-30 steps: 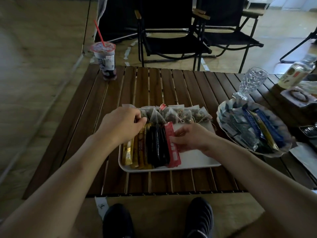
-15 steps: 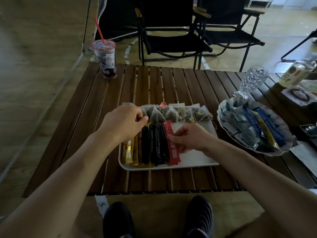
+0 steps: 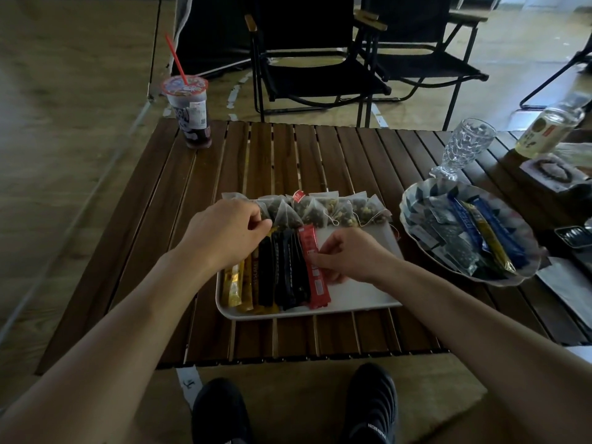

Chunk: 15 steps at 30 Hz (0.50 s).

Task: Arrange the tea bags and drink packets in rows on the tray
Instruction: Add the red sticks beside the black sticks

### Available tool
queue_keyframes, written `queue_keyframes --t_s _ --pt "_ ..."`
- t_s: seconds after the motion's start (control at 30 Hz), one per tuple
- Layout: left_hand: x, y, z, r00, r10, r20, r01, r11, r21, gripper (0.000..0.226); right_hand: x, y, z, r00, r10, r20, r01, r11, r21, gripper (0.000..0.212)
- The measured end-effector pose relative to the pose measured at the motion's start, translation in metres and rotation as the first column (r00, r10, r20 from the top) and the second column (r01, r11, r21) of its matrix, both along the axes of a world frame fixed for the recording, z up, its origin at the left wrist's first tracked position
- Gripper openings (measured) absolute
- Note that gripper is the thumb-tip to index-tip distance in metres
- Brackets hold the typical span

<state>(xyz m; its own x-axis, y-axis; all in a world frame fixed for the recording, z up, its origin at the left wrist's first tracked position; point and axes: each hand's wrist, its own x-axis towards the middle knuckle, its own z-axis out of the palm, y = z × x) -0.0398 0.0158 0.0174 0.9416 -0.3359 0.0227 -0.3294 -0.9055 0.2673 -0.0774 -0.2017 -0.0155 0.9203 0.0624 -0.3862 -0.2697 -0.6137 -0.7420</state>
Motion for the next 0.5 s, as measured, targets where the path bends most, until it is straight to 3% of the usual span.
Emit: queue_keyframes --t_s 0.13,0.33,0.43,0.5 --pt "0.001 -0.004 0.002 1.000 0.004 -0.015 -0.003 1.000 0.016 0.028 0.001 -0.007 0.003 0.998 0.049 -0.024 -0.051 0.995 -0.089 0.036" --pt "0.000 -0.018 0.001 1.000 0.002 0.020 -0.002 1.000 0.023 0.028 0.004 -0.035 0.020 0.999 0.005 0.042 -0.001 0.996 -0.086 0.020" --pt "0.000 -0.030 0.001 0.999 -0.020 0.028 0.019 0.999 0.027 0.027 0.005 -0.065 0.027 0.982 -0.043 0.185 0.090 0.962 -0.257 0.017" --pt "-0.001 -0.038 0.002 0.999 -0.030 0.027 0.029 0.999 0.017 0.028 0.004 -0.088 0.034 0.960 -0.073 0.271 0.185 0.891 -0.414 0.017"
